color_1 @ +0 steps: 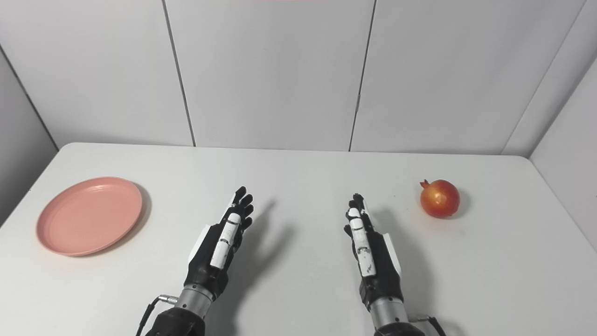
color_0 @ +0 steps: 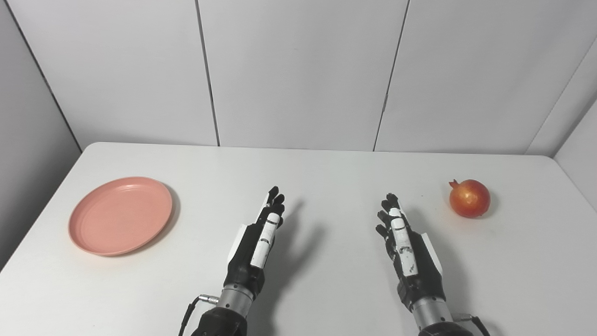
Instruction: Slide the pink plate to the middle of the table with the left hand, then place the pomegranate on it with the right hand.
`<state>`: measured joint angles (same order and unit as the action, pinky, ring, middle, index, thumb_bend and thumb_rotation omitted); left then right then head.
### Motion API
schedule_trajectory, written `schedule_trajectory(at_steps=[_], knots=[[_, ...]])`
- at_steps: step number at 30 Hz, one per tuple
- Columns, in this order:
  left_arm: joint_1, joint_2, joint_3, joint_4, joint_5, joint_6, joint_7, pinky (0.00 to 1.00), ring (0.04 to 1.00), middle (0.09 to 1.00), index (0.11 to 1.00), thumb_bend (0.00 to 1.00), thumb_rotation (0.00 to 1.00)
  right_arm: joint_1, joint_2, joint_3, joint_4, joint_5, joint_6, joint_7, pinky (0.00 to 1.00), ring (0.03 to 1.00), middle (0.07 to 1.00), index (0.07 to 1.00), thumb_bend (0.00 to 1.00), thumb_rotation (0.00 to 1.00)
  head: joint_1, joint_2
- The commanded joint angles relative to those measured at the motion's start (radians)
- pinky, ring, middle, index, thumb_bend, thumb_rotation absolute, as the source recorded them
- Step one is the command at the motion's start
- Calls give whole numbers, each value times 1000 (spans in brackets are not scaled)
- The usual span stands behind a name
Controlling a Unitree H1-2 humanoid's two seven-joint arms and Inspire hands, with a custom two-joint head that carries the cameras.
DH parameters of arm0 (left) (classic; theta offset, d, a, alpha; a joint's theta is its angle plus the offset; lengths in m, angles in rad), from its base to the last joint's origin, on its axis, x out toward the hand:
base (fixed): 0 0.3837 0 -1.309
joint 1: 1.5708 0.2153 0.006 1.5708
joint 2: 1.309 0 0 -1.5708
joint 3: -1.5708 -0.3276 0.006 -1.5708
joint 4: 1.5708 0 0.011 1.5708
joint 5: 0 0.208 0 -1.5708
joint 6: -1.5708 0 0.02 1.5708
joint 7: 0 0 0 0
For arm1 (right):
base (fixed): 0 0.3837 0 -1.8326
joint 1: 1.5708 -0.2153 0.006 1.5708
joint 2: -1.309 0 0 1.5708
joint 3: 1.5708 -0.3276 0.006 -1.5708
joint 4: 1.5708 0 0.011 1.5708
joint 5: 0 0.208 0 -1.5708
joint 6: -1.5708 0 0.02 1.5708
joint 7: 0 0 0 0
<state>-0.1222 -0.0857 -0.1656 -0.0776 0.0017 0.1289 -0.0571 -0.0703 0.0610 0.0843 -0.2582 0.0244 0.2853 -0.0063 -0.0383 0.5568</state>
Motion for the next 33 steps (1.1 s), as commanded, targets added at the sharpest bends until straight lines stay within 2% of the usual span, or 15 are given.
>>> schedule_trajectory(at_steps=[1,33], knots=[[-19,-11,-5,-18,-7,-18,-12,1000,1000,1000,1000,421,1000,-26,5,-2,-18,4,-44,8,972,976,983,990,278,1000,1,-1],[-21,-16,0,-17,-13,-15,-12,1000,1000,1000,1000,419,1000,-25,10,-9,-19,19,-30,6,981,978,981,987,271,1000,6,-11]])
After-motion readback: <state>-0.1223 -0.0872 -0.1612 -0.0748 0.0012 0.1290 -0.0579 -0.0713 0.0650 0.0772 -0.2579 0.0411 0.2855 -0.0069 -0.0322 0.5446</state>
